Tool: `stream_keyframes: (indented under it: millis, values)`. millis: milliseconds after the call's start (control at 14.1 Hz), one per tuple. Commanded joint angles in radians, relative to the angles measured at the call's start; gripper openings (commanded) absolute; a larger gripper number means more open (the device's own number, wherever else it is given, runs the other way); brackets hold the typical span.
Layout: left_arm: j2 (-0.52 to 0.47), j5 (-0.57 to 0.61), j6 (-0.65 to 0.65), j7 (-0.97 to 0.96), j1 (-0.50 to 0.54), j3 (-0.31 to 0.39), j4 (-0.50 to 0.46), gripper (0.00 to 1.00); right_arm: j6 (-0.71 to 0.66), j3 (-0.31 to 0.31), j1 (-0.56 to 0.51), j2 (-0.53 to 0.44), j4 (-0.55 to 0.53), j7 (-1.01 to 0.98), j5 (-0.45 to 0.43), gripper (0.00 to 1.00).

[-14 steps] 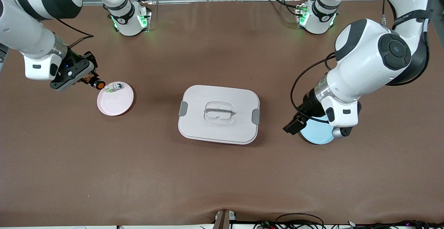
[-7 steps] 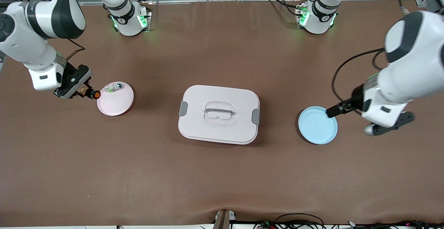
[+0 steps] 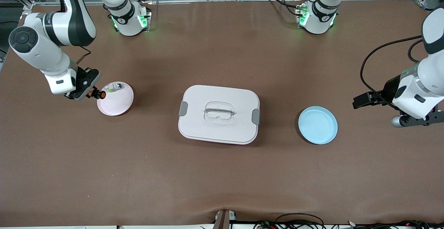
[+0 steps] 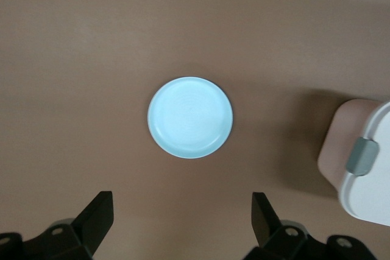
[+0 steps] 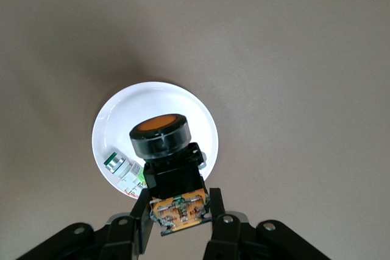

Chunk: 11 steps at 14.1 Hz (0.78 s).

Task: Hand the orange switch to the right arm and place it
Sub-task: 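Lower the orange switch onto the pink plate while the left gripper retracts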

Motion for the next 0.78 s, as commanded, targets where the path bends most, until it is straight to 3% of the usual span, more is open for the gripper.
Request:
stream_keyframes:
  millis: [0, 212, 495, 707]
  values:
    - [-0.062, 0.035, -0.044, 0.024, -0.031, 0.008, -0.010, 1.00, 0.097, 0.011, -0.017, 0.019, -0.054, -0.027, -0.018, 0.01]
    - [-0.118, 0.006, -0.052, 0.078, -0.208, 0.225, -0.044, 1.00, 0.182, 0.011, -0.020, 0.050, -0.101, -0.047, -0.018, 0.01]
    - [-0.183, 0.001, -0.047, 0.170, -0.222, 0.316, -0.123, 1.00, 0.239, 0.010, -0.046, 0.109, -0.105, -0.191, -0.026, 0.01]
    - [-0.206, -0.008, -0.024, 0.178, -0.218, 0.343, -0.133, 1.00, 0.251, 0.010, -0.058, 0.151, -0.110, -0.208, -0.064, 0.01]
